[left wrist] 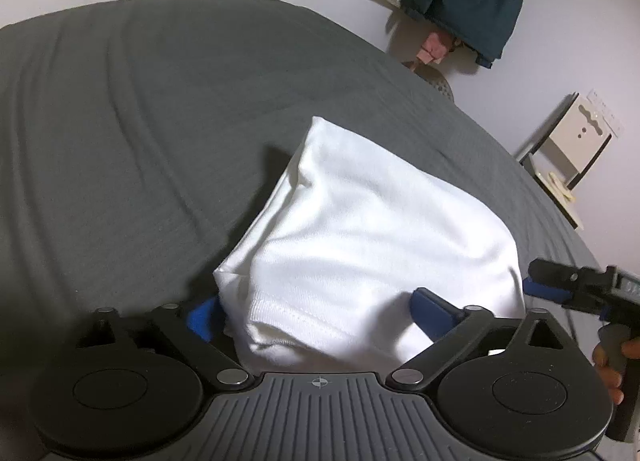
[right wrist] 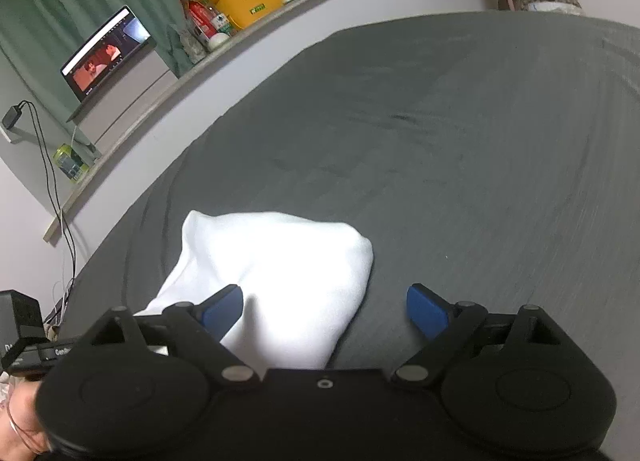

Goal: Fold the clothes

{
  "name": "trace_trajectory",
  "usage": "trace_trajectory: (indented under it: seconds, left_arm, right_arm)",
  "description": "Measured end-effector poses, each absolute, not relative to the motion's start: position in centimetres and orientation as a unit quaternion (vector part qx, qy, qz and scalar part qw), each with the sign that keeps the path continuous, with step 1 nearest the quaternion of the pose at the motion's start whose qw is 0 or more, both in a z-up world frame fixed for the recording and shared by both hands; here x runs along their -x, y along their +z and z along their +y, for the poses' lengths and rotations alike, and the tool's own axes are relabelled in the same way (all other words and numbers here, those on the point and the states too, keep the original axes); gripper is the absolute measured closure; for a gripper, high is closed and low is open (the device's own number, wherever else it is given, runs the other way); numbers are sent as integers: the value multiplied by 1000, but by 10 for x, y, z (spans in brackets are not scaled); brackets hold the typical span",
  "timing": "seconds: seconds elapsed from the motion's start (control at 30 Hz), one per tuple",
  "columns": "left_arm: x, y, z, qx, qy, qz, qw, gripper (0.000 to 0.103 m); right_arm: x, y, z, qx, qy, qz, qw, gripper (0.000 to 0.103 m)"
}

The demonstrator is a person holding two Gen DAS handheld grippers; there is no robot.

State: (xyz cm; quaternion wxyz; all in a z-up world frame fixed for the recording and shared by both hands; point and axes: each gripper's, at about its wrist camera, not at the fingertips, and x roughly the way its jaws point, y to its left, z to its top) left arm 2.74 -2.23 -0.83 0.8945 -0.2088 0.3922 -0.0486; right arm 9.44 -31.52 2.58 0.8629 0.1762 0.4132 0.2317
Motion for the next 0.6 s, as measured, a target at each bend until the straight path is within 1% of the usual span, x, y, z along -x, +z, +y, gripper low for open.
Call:
trace_trajectory:
  seconds: [0.03, 0.07, 0.13, 0.2, 0.27, 0.3, 0.33, 0.37, 0.4, 0.43, 0.5, 0.6]
  left_arm:
    - [-28, -8, -22, 210, -46, 392, 894, 21]
    - [-29, -9, -21, 211, -44, 392, 894, 26]
    - [-34, -11, -22, 212, -45, 392, 894, 27]
    - [-39, -14, -24, 209, -44, 392, 895, 35]
    - [-40, -15, -24, 211, -45, 390, 895, 46]
    - [-40, -17, -24, 212, -48, 389, 895, 50]
    - [-40, -18, -24, 214, -51, 387, 895, 52]
    - [-42, -19, -24, 216, -51, 386, 895, 56]
    - [-43, -20, -24, 218, -52, 385, 895, 57]
    - [-44, -20, -25, 221, -52, 383, 895, 61]
    - [-45, -21, -25, 224, -54, 380, 896, 65]
    - [-47, -22, -29, 220, -56, 376, 899, 70]
  right_arm:
    - [-95, 24, -315, -179, 232, 415, 861, 14]
    - [-96, 22, -315, -182, 233, 417, 860, 14]
    - [-99, 17, -317, -197, 237, 417, 855, 14]
    - [-103, 11, -318, -212, 240, 418, 850, 14]
    - [-106, 4, -319, -231, 249, 415, 844, 17]
    - [-107, 1, -320, -240, 254, 413, 841, 18]
    - [-109, -1, -320, -249, 260, 410, 838, 20]
    - [-110, -3, -321, -258, 265, 407, 835, 26]
    - [-111, -6, -322, -274, 272, 408, 827, 30]
    - [-113, -10, -323, -297, 280, 412, 815, 36]
    - [-114, -17, -326, -329, 285, 410, 801, 36]
    - [-115, -21, -327, -337, 291, 403, 800, 38]
